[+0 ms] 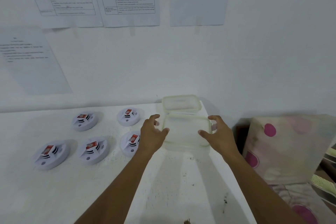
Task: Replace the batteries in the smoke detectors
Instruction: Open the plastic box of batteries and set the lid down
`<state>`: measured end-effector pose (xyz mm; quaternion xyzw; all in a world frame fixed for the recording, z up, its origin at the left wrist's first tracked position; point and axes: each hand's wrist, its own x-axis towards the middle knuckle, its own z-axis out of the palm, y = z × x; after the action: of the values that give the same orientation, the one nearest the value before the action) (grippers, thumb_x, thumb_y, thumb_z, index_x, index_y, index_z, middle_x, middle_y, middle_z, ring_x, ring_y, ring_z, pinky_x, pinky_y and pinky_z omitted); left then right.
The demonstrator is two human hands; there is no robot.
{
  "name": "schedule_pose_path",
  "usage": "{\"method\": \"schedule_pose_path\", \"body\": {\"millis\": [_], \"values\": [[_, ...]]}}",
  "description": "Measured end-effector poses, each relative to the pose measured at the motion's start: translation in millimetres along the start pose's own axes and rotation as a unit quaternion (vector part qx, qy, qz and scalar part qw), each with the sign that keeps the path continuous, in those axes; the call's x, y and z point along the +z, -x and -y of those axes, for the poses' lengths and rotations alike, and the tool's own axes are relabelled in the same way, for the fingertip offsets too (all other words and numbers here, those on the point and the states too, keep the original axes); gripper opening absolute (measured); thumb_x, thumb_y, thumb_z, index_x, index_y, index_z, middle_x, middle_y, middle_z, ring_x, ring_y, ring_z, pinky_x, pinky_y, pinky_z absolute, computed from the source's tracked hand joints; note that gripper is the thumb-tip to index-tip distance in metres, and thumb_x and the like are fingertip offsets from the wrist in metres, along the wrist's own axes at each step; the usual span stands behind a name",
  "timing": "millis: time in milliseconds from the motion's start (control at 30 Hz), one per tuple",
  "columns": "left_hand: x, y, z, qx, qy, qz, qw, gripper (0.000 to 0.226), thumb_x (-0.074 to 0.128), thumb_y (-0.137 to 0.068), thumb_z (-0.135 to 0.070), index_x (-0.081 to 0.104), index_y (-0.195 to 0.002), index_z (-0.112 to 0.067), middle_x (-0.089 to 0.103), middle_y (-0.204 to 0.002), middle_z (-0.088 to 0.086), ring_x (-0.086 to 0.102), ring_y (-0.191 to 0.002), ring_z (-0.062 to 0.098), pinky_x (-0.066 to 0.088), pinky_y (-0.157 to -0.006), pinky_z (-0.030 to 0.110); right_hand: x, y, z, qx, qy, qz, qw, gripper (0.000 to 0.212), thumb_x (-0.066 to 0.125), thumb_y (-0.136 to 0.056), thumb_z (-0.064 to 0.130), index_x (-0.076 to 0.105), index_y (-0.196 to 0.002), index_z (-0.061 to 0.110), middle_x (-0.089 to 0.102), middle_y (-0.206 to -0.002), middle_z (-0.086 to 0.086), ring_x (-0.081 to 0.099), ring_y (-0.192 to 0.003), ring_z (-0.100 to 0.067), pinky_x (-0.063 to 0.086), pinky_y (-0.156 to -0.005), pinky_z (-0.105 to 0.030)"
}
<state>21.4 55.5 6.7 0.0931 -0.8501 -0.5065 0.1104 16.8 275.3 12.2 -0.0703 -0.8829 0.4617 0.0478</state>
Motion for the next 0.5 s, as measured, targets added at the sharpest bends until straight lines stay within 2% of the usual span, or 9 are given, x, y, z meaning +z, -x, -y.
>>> {"method": "schedule_pose_path", "body": {"millis": [167,233,300,400,500], "values": [[-7.3,-4.7,-2.8,-0.025,0.085,-0.008,0.996,0.046,0.062,-0.091,-0.01,0.051,-0.133,-0.025,0.058,-0.114,-0.002,0.057,-0.086,0.009,0.044,-0.063,0.019,-7.1,-5.4,3.8,0.008,-0.109,0.008,0.994,0.053,0.074,-0.084,0.024,0.049,-0.13,0.032,0.058,-0.098,0.002,0.058,-0.091,-0.015,0.051,-0.083,-0.033],[-12.0,-8.3,-5.6,-0.025,0.109,-0.02,0.993,0.044,0.057,-0.092,-0.002,0.055,-0.13,-0.022,0.059,-0.107,-0.003,0.058,-0.083,0.007,0.042,-0.061,0.015,-10.2,-6.2,5.6,0.0,-0.169,-0.001,0.986,0.044,0.069,-0.088,0.015,0.054,-0.126,0.031,0.062,-0.093,-0.002,0.059,-0.087,-0.016,0.048,-0.078,-0.029],[-18.0,-11.4,-9.2,-0.003,0.118,-0.036,0.992,0.041,0.054,-0.091,0.003,0.06,-0.124,-0.02,0.06,-0.097,-0.005,0.057,-0.079,0.009,0.043,-0.062,0.013,-13.5,-7.7,8.9,-0.04,-0.175,-0.039,0.983,0.037,0.067,-0.089,0.013,0.059,-0.118,0.034,0.066,-0.088,0.002,0.056,-0.078,-0.017,0.047,-0.075,-0.029],[-25.3,-14.3,-16.9,0.048,0.143,-0.054,0.987,0.026,0.053,-0.095,-0.002,0.066,-0.113,-0.017,0.064,-0.091,-0.004,0.058,-0.078,0.014,0.053,-0.062,0.022,-19.9,-9.5,18.6,-0.093,-0.14,-0.075,0.983,0.031,0.066,-0.09,0.015,0.062,-0.113,0.034,0.069,-0.084,0.008,0.052,-0.066,-0.014,0.048,-0.072,-0.027],[-31.9,-16.2,-23.9,0.063,0.208,-0.047,0.975,0.017,0.052,-0.1,-0.009,0.067,-0.108,-0.007,0.069,-0.101,0.005,0.063,-0.087,0.016,0.06,-0.069,0.029,-26.9,-9.6,28.5,-0.088,-0.177,-0.05,0.979,0.027,0.059,-0.092,0.01,0.064,-0.109,0.031,0.07,-0.089,0.0,0.061,-0.066,-0.015,0.05,-0.069,-0.029]]}}
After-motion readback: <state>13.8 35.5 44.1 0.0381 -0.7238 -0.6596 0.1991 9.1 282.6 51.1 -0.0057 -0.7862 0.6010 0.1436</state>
